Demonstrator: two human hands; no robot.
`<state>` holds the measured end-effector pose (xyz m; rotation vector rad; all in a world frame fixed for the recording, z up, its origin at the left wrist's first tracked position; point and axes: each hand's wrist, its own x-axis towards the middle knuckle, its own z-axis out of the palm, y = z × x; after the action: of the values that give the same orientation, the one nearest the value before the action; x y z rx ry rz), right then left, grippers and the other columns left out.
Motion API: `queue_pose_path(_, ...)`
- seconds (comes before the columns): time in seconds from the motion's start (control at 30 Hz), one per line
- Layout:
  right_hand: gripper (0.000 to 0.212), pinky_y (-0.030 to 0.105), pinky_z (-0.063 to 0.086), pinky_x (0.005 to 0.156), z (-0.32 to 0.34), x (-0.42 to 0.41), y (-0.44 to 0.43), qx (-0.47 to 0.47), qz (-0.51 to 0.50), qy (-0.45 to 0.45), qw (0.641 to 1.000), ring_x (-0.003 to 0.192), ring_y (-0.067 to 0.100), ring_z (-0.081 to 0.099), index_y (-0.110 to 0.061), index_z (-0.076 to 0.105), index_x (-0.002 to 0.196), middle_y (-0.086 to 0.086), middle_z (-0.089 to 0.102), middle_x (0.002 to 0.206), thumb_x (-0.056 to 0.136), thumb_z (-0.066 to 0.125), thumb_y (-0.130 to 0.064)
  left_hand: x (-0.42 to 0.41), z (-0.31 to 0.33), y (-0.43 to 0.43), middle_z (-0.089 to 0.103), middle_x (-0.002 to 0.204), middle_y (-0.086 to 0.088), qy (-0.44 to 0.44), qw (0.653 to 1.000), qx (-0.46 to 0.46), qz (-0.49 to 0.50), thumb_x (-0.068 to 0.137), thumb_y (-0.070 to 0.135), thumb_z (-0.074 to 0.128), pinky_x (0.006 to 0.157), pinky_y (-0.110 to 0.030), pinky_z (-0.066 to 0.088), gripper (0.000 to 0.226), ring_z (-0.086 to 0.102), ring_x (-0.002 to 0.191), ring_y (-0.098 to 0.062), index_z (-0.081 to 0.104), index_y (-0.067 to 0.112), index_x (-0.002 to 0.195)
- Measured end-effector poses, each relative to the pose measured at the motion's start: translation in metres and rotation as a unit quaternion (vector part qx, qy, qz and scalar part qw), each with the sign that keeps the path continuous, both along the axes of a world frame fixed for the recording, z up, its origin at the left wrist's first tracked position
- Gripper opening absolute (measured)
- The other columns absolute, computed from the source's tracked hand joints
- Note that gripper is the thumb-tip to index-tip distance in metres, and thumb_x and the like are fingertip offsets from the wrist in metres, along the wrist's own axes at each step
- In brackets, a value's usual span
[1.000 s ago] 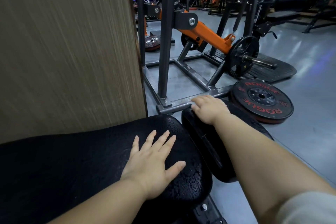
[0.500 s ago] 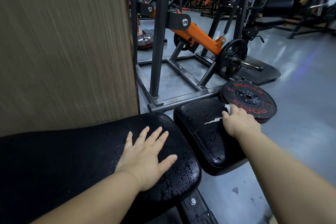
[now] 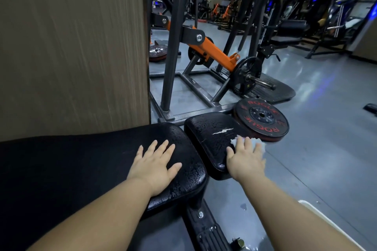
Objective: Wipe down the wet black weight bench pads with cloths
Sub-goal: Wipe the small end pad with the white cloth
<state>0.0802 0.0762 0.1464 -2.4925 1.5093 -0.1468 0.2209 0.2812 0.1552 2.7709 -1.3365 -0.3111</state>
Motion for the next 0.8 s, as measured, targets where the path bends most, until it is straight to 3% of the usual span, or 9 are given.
queue_pose_path(0.23, 0.062, 0.058, 0.002, 0.115, 0.002, 0.008, 0.029, -0.046, 0.148, 0.055, 0.986, 0.147, 0.025, -0.004, -0.026, 0.007, 0.154, -0.005, 0.005, 0.161, 0.099, 0.017, -0.053, -0.027, 0.004, 0.014, -0.018, 0.161, 0.010, 0.027, 0.998, 0.050, 0.033, 0.101, 0.056, 0.012, 0.119, -0.047, -0.012, 0.061, -0.020, 0.148, -0.017, -0.009, 0.034, 0.154)
queue_pose_path(0.43, 0.056, 0.053, 0.003, 0.118, 0.006, 0.009, 0.011, -0.030, 0.247, 0.045, 0.968, 0.148, 0.021, -0.003, -0.031, 0.012, 0.152, -0.007, 0.006, 0.161, 0.100, 0.022, -0.049, -0.045, 0.018, 0.021, -0.022, 0.160, 0.007, 0.060, 0.991, 0.117, 0.033, 0.103, 0.051, 0.018, 0.120, -0.051, -0.007, 0.061, -0.020, 0.148, -0.022, -0.013, 0.032, 0.153)
queue_pose_path(0.6, 0.055, 0.053, 0.004, 0.117, 0.013, 0.008, 0.010, -0.008, 0.256, 0.061, 0.965, 0.147, 0.018, -0.003, -0.035, 0.010, 0.152, -0.012, 0.006, 0.159, 0.100, 0.023, -0.048, -0.043, 0.032, 0.021, -0.021, 0.161, 0.008, 0.074, 0.984, 0.160, 0.012, 0.104, 0.049, 0.025, 0.121, -0.050, 0.000, 0.063, -0.016, 0.149, -0.023, -0.012, 0.035, 0.153)
queue_pose_path(0.8, 0.058, 0.049, 0.000, 0.118, 0.023, -0.001, 0.016, 0.022, 0.247, 0.097, 0.964, 0.147, 0.017, -0.009, -0.035, 0.003, 0.152, -0.012, -0.002, 0.160, 0.101, 0.026, -0.048, -0.037, 0.031, 0.005, -0.022, 0.160, 0.011, 0.074, 0.987, 0.140, -0.035, 0.102, 0.055, 0.023, 0.119, -0.055, -0.006, 0.067, -0.020, 0.148, -0.025, -0.011, 0.030, 0.154)
